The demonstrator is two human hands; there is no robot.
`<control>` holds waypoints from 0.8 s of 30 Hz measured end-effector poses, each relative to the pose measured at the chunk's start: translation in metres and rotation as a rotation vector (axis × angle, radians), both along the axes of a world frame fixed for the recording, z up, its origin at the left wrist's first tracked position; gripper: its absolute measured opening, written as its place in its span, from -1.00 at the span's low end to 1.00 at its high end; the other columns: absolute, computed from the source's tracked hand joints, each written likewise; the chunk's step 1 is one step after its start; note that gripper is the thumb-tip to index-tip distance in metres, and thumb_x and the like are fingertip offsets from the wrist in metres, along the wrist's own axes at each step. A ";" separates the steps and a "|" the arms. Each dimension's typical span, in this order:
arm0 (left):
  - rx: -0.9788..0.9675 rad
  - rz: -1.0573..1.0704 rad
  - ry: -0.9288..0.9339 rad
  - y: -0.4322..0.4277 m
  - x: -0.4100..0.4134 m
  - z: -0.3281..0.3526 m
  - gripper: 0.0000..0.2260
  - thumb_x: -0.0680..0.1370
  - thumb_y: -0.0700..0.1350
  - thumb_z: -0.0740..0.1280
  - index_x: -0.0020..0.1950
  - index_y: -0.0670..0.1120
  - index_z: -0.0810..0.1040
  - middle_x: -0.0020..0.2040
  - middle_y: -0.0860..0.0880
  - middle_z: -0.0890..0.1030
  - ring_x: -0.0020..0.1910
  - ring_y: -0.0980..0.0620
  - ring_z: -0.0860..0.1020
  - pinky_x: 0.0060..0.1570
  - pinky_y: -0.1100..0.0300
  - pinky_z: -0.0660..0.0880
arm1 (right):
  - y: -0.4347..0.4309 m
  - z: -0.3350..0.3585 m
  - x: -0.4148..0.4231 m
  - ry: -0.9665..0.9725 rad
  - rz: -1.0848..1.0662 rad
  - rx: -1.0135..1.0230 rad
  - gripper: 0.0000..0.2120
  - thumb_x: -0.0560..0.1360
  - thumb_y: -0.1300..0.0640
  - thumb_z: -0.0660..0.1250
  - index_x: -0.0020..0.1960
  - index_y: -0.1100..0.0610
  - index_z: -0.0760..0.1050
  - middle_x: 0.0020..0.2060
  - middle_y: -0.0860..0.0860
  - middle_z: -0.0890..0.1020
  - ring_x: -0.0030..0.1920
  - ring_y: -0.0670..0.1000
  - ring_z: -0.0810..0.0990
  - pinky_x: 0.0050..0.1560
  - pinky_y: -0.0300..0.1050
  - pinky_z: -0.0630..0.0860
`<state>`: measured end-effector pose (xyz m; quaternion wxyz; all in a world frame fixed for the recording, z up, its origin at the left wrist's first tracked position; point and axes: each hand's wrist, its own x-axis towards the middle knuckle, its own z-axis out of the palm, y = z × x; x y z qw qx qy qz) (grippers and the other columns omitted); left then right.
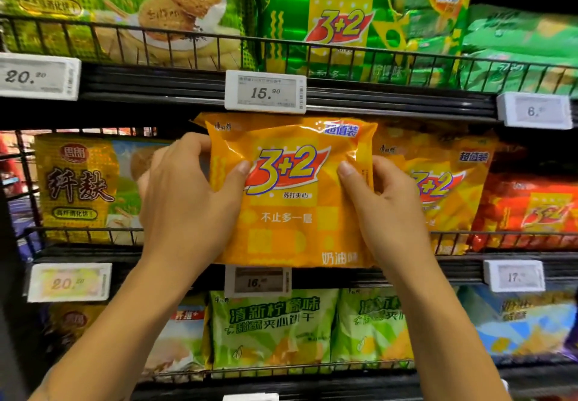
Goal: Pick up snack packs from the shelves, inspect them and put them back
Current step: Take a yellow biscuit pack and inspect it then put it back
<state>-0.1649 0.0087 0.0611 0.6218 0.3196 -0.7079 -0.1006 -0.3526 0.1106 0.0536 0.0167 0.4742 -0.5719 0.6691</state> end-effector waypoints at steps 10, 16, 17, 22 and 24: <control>-0.007 -0.026 0.047 -0.004 -0.008 0.012 -0.63 0.48 0.22 0.48 0.13 0.00 0.63 0.05 0.07 0.67 0.15 -0.11 0.60 0.24 -0.27 0.48 | -0.005 0.025 -0.008 0.244 -0.221 0.024 -0.80 0.60 -0.09 0.42 0.10 0.03 0.58 -0.09 -0.12 0.71 -0.05 -0.07 0.70 -0.06 0.09 0.67; -0.004 -0.032 0.090 0.003 -0.013 0.006 -0.73 0.53 0.16 0.50 0.10 0.03 0.65 0.02 0.09 0.67 0.12 -0.06 0.62 0.26 -0.26 0.47 | -0.004 0.020 -0.006 0.153 -0.136 -0.089 -0.79 0.60 0.09 0.45 0.22 0.07 0.61 0.00 -0.12 0.73 0.02 -0.16 0.72 0.05 0.05 0.69; -0.008 -0.049 0.087 0.005 -0.014 0.003 -0.72 0.53 0.18 0.49 0.11 0.04 0.65 0.03 0.10 0.68 0.13 -0.06 0.62 0.25 -0.26 0.48 | -0.003 0.017 -0.006 0.133 -0.122 -0.126 -0.77 0.60 0.13 0.45 0.25 0.08 0.62 0.02 -0.12 0.73 0.04 -0.17 0.72 0.06 0.03 0.70; 0.026 -0.166 -0.033 0.010 -0.006 -0.001 -0.38 0.34 0.33 0.51 0.33 0.12 0.54 0.16 0.17 0.65 0.21 -0.01 0.62 0.26 -0.23 0.52 | -0.005 0.008 -0.004 0.025 -0.103 -0.259 -0.70 0.57 0.19 0.48 0.30 0.14 0.62 0.08 -0.05 0.74 0.08 -0.15 0.72 0.11 -0.06 0.68; 0.038 -0.223 -0.158 0.012 -0.003 -0.004 -0.16 0.20 0.41 0.53 0.42 0.19 0.41 0.24 0.25 0.58 0.27 0.03 0.58 0.29 -0.22 0.50 | -0.008 0.006 -0.003 -0.008 -0.112 -0.290 -0.69 0.56 0.18 0.50 0.28 0.16 0.62 0.07 -0.04 0.74 0.08 -0.14 0.72 0.11 -0.06 0.68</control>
